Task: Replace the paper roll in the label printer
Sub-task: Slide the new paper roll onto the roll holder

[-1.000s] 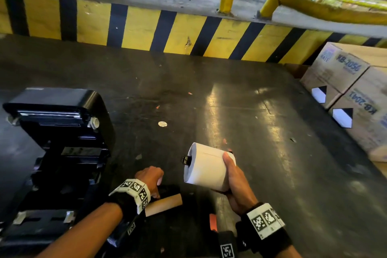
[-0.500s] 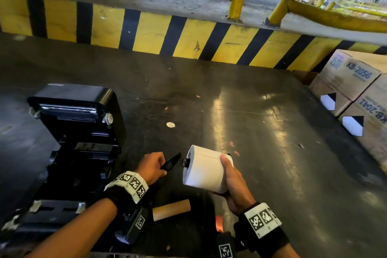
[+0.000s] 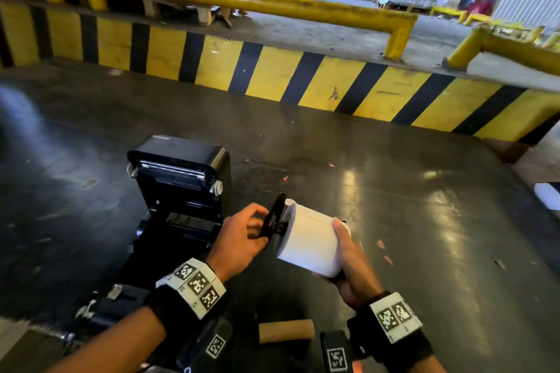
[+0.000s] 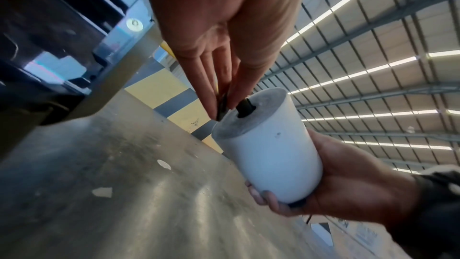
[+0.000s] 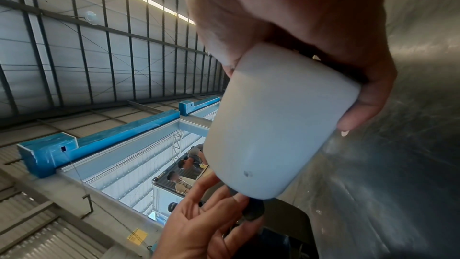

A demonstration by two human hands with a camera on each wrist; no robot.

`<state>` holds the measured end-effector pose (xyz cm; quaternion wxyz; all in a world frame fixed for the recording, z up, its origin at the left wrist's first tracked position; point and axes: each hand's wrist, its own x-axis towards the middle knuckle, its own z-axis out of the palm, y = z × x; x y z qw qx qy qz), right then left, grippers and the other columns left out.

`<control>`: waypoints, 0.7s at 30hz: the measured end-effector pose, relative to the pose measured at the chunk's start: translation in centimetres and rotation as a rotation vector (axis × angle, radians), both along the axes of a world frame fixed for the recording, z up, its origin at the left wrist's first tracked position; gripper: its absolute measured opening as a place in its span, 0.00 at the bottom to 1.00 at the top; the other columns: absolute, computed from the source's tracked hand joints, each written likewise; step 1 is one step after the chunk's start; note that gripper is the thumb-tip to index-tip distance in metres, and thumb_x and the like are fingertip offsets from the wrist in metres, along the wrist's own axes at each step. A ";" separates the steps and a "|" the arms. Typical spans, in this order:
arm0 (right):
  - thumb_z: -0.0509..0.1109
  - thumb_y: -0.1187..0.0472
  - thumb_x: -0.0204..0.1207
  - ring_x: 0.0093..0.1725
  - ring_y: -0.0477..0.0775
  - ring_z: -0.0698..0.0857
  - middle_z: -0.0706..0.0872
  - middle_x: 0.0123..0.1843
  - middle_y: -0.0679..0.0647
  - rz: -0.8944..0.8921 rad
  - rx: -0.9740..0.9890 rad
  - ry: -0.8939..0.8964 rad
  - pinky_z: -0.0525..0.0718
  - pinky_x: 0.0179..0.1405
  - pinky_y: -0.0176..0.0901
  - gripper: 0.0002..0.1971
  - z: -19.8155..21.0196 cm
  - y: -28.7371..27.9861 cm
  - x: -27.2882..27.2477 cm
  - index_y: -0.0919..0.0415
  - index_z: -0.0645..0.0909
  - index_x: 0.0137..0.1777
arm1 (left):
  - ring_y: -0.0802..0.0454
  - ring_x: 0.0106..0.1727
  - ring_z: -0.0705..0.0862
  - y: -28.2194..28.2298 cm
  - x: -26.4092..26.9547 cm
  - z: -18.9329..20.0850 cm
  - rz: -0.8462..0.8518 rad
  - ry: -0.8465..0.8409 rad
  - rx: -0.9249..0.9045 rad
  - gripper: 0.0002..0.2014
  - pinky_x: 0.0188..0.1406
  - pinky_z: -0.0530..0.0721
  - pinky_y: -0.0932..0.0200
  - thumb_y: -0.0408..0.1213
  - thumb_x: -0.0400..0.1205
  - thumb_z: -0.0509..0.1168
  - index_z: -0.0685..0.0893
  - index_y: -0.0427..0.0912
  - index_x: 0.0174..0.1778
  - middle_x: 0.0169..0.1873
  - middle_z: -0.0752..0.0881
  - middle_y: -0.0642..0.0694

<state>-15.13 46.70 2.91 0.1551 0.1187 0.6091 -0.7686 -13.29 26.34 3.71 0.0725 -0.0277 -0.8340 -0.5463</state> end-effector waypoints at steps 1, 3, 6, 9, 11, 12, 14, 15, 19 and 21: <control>0.58 0.41 0.80 0.41 0.52 0.90 0.90 0.48 0.55 0.001 0.010 -0.002 0.85 0.36 0.51 0.17 0.1 -0.3 0.0 0.51 0.80 0.55 | 0.62 0.48 0.88 -0.3 0.3 0.0 -0.004 0.005 -0.011 0.20 0.45 0.85 0.72 0.21 0.70 0.72 0.79 0.45 0.53 0.46 0.89 0.50; 0.57 0.40 0.79 0.44 0.54 0.88 0.89 0.49 0.55 0.009 0.029 0.002 0.83 0.37 0.50 0.17 0.1 -0.9 0.1 0.50 0.79 0.54 | 0.65 0.51 0.86 -0.8 0.9 0.1 -0.027 0.018 -0.049 0.21 0.48 0.83 0.75 0.24 0.71 0.73 0.79 0.46 0.57 0.49 0.88 0.52; 0.56 0.40 0.80 0.45 0.53 0.88 0.89 0.49 0.53 0.026 0.043 0.008 0.83 0.39 0.48 0.17 0.5 -2.0 0.2 0.49 0.79 0.55 | 0.67 0.52 0.84 -1.8 1.5 0.3 -0.039 0.030 -0.101 0.24 0.51 0.80 0.80 0.27 0.72 0.72 0.77 0.48 0.62 0.54 0.86 0.52; 0.58 0.40 0.79 0.48 0.55 0.90 0.91 0.51 0.54 0.011 0.059 0.052 0.87 0.42 0.50 0.20 0.5 -3.7 0.6 0.51 0.80 0.60 | 0.64 0.55 0.82 -3.1 2.1 0.7 -0.041 -0.001 -0.105 0.29 0.54 0.79 0.74 0.28 0.74 0.72 0.74 0.47 0.71 0.60 0.85 0.48; 0.60 0.42 0.79 0.50 0.55 0.91 0.92 0.52 0.55 -0.026 0.086 0.115 0.88 0.48 0.52 0.21 0.5 -4.8 1.1 0.55 0.80 0.62 | 0.66 0.52 0.84 -3.7 2.6 1.2 -0.080 -0.018 -0.042 0.31 0.51 0.81 0.76 0.28 0.74 0.72 0.71 0.44 0.73 0.60 0.86 0.46; 0.61 0.43 0.79 0.51 0.55 0.90 0.92 0.53 0.55 -0.047 0.107 0.140 0.88 0.50 0.53 0.21 0.5 -5.5 1.4 0.56 0.80 0.62 | 0.67 0.49 0.85 -4.3 2.8 1.4 -0.103 -0.030 0.009 0.32 0.48 0.81 0.78 0.26 0.73 0.72 0.71 0.43 0.73 0.58 0.86 0.47; 0.62 0.43 0.78 0.51 0.55 0.90 0.92 0.52 0.54 -0.081 0.126 0.152 0.88 0.49 0.53 0.20 0.6 -6.6 2.1 0.55 0.81 0.61 | 0.70 0.43 0.86 -5.5 3.1 1.7 -0.151 -0.088 0.109 0.32 0.43 0.85 0.74 0.23 0.72 0.71 0.71 0.46 0.71 0.52 0.88 0.53; 0.62 0.43 0.78 0.49 0.54 0.90 0.92 0.50 0.53 -0.091 0.124 0.146 0.88 0.47 0.52 0.19 0.7 -7.1 2.4 0.54 0.82 0.59 | 0.68 0.43 0.87 -6.1 3.3 1.8 -0.166 -0.116 0.131 0.31 0.43 0.87 0.69 0.22 0.72 0.72 0.73 0.46 0.70 0.51 0.88 0.53; 0.60 0.41 0.79 0.43 0.53 0.86 0.88 0.46 0.53 -0.128 0.109 0.074 0.83 0.33 0.44 0.15 1.6 -9.4 3.7 0.51 0.81 0.51 | 0.76 0.45 0.84 -8.6 3.9 1.5 -0.184 -0.106 0.108 0.31 0.45 0.82 0.78 0.23 0.72 0.72 0.73 0.40 0.71 0.57 0.86 0.46; 0.59 0.44 0.80 0.41 0.52 0.86 0.87 0.44 0.53 -0.143 0.108 0.110 0.83 0.26 0.41 0.14 2.1 -10.4 4.2 0.51 0.80 0.51 | 0.74 0.46 0.85 -9.1 4.2 1.4 -0.191 -0.069 0.090 0.29 0.47 0.81 0.79 0.21 0.72 0.70 0.75 0.40 0.70 0.55 0.87 0.46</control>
